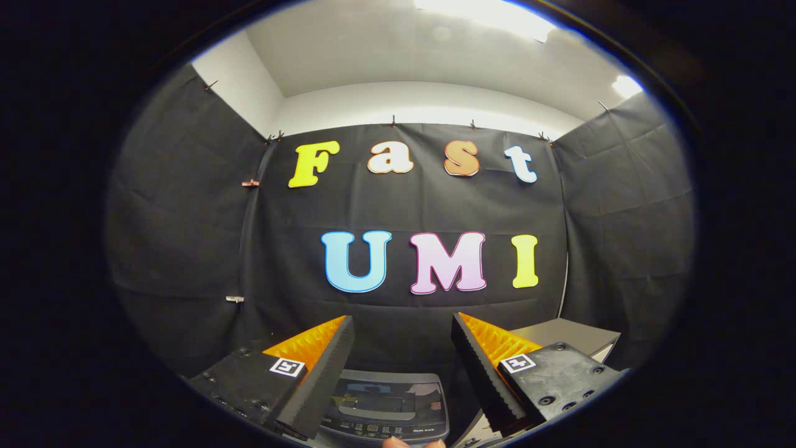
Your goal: Put the clothes into the washing machine and then close the washing machine lid.
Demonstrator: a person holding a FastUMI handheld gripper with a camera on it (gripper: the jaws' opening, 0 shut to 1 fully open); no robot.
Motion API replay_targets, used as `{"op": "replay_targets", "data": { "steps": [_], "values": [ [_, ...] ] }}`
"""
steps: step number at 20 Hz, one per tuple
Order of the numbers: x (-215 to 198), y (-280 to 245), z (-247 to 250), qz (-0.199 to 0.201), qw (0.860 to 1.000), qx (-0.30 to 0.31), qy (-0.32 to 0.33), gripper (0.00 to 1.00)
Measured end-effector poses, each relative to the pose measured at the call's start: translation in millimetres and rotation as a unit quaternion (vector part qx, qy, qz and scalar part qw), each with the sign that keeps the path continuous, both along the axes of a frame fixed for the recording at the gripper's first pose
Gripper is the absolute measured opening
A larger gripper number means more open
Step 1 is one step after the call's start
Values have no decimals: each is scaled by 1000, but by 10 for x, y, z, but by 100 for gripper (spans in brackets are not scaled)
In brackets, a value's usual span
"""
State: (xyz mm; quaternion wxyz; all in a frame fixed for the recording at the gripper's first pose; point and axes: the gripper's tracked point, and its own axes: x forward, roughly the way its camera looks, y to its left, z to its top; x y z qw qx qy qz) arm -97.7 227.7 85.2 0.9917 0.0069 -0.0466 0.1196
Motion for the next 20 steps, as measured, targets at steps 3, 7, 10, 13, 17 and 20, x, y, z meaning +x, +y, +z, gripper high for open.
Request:
{"op": "replay_targets", "data": {
  "steps": [3,7,10,13,17,20],
  "values": [
    [-44,36,12,-4,1000,14,1,99],
    [-33,-37,83,-26,999,31,-1,99],
    [-78,16,192,-26,999,38,-13,99],
    [-81,30,241,-26,998,44,-23,99],
    [-28,28,156,-26,999,45,-10,99],
    [14,-58,127,-39,998,53,0,99]
  ]
}}
